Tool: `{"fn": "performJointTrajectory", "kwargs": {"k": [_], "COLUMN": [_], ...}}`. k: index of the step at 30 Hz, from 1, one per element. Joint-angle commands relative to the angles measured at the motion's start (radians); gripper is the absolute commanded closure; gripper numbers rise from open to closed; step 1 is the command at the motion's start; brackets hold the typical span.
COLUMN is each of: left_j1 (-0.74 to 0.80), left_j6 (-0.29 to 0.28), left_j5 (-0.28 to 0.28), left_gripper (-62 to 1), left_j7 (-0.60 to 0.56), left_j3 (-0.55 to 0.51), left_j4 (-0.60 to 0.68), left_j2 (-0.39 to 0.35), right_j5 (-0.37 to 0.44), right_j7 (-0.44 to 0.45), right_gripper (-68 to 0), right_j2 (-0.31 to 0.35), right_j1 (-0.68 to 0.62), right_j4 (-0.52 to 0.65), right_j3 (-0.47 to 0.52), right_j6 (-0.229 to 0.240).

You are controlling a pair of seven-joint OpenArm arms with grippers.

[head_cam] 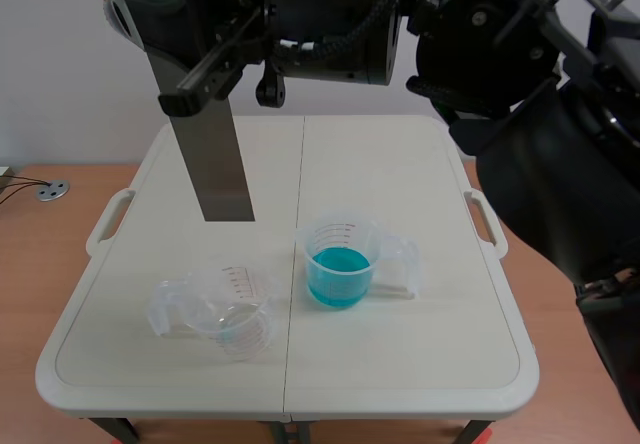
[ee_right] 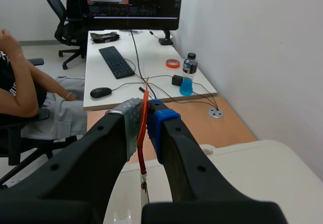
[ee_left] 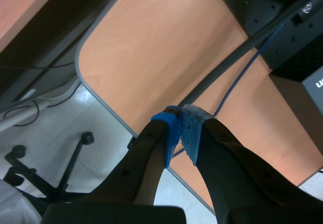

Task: Hold the metal plate by the orange handle, dip it into the blue solution, take it out and point at it, then put the plate back in the beaker on the left.
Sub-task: 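Put the plate into the left beaker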

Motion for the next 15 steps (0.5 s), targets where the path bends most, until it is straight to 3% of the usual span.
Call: {"fn": "performJointTrajectory", "kwargs": {"k": [1,15], "left_j1": [-0.008,-0.014], "left_j6": [-0.002,-0.002], "left_j5": [-0.003,-0.005], "left_gripper": [-3.0,-3.0], "left_j7": [0.014,0.050], "left_j3": [-0.007,-0.006], "left_j4": [0.004,0.004], "left_j2": [-0.003,-0.003], "right_j5": [0.014,0.011], "right_j7": [0.001,-0.020], "right_gripper": [-1.3,-1.3], "right_j2": [-0.011,-0.016], "right_j1": [0.017,-0.026], "right_j4": [0.022,0.022], "right_j3": [-0.007,-0.049], "right_j6": [0.008,0.008]}}
